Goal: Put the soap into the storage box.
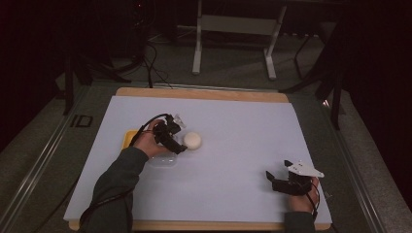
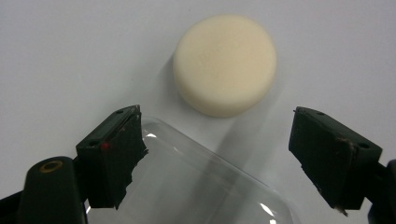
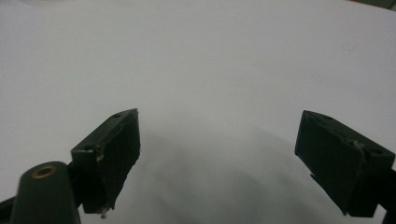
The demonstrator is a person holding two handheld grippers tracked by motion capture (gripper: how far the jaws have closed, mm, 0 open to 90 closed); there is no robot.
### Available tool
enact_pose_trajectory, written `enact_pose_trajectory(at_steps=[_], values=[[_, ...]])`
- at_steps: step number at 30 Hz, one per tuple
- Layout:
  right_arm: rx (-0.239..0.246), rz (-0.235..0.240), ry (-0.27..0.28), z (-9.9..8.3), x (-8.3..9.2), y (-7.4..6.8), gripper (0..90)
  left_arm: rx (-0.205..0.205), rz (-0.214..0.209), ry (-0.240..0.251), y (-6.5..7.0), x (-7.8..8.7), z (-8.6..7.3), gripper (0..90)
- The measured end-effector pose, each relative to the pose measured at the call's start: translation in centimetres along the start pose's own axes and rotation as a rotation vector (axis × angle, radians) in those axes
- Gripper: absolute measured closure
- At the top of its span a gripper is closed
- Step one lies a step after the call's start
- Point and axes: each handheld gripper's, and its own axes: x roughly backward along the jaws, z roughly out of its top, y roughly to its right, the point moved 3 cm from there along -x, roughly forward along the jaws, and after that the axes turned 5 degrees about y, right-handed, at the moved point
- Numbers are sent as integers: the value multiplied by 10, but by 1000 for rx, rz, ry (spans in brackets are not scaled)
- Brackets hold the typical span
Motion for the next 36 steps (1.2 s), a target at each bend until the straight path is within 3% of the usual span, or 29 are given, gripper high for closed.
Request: enact_pose_trajectory(at_steps=[14, 36], values=[[1, 2, -2, 0, 0, 0, 141, 33, -39, 35, -1, -15, 14, 148], [2, 6, -5, 0, -1, 0, 142, 31, -34, -53, 4, -51, 23, 147]])
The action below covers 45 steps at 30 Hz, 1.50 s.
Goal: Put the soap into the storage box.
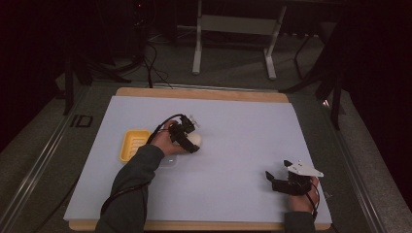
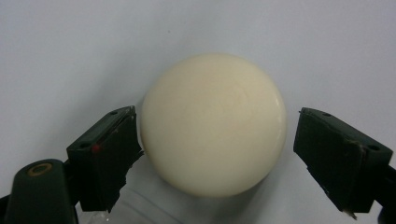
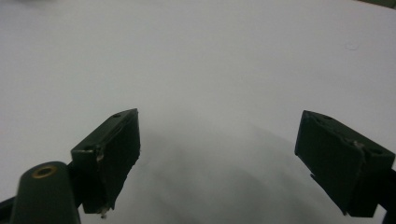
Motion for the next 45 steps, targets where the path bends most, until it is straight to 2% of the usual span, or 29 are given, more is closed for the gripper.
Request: enact_pose_trajectory(at_steps=[6, 9, 10, 13, 17, 22, 27, 30, 34, 36, 37, 41, 45], values=[[0, 1, -1, 0, 0, 0, 141, 21, -12, -30, -2, -8, 1, 150], [-1, 0, 1, 0, 0, 0, 141, 9, -4, -55, -1, -10, 0, 176], [-1, 1, 1, 0, 0, 0, 142, 10, -3, -58, -1, -11, -1, 209], [1, 0, 1, 0, 0, 0, 141, 28, -11, -53, -3, -10, 0, 237], [-1, -1, 2, 0, 0, 0, 141, 17, -10, -54, -1, -9, -2, 239], [1, -1, 2, 0, 0, 0, 142, -10, -23, -80, 3, -6, -5, 239], [1, -1, 1, 0, 0, 0, 142, -58, -41, -120, 9, 1, -12, 239], [2, -2, -1, 0, 0, 0, 141, -68, -48, -133, 11, 3, -15, 239], [3, -3, -2, 0, 0, 0, 141, -111, -76, -190, 15, 8, -18, 239], [3, -3, -3, 0, 0, 0, 141, -111, -87, -201, 17, 9, -18, 239], [4, -3, -3, 0, 0, 0, 141, -124, -94, -214, 18, 9, -18, 239], [6, -2, -4, 0, 0, -1, 141, -157, -82, -262, 22, 8, -16, 238], [7, -1, -5, 0, 0, 0, 142, -160, -85, -284, 22, 5, -14, 233]])
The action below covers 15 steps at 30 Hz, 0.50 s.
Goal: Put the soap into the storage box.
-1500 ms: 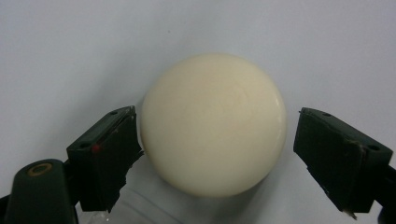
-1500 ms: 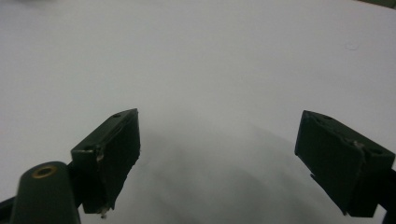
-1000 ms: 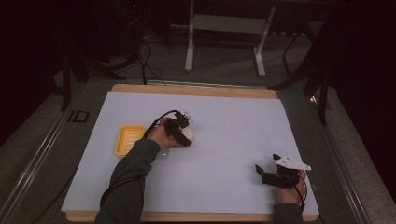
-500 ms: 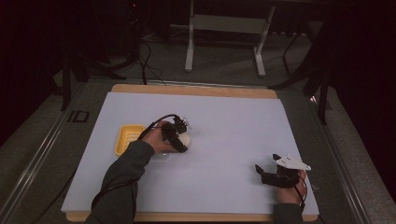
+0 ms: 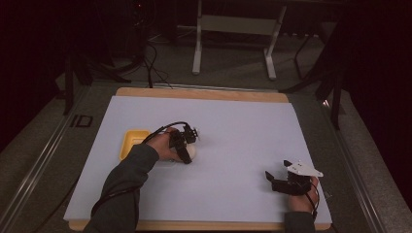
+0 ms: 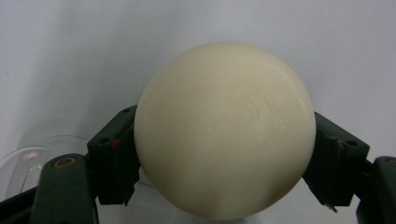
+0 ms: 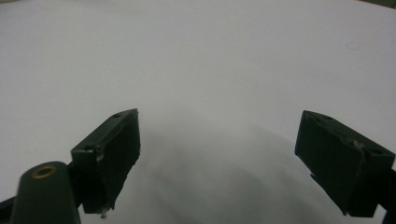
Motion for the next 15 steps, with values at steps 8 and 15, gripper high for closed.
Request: enact_pose_trajectory(at_steps=[8, 15], values=[[3, 2, -4, 0, 0, 0, 141, -6, -1, -12, 0, 0, 1, 240], [3, 2, -5, 0, 0, 0, 142, -22, 9, -20, 1, 1, 3, 242]])
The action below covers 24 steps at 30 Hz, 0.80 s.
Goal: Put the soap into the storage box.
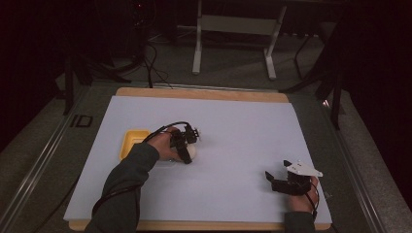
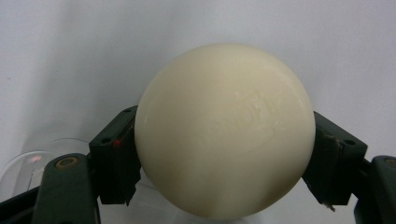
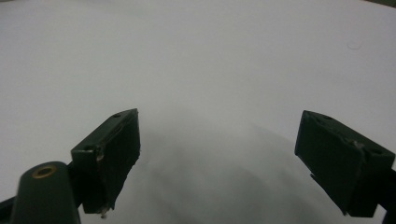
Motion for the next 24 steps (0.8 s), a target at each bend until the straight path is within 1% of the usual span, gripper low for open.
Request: enact_pose_trajectory(at_steps=[3, 4, 6, 7, 12, 14, 15, 19, 24], values=[[0, 0, 1, 0, 0, 0, 142, -5, -4, 0, 1, 0, 1, 243], [0, 0, 1, 0, 0, 0, 141, -11, 6, 6, 1, 1, 3, 243], [0, 0, 1, 0, 0, 0, 141, -4, 0, 10, 1, 2, 4, 243], [0, 0, 1, 0, 0, 0, 142, -4, -3, 19, 2, 3, 5, 243], [0, 1, 1, 0, 0, 0, 141, -4, -3, 30, 2, 8, 7, 243], [0, 0, 2, 0, 0, 0, 141, 7, 2, 46, 1, 11, 7, 243], [-1, 1, 1, 0, 0, 0, 142, 19, -5, 62, 1, 15, 6, 243], [0, 0, 1, 0, 0, 0, 141, 18, -1, 57, -1, 22, 5, 243], [-1, 0, 2, 0, 0, 0, 142, 22, -1, 67, -3, 28, 2, 243]])
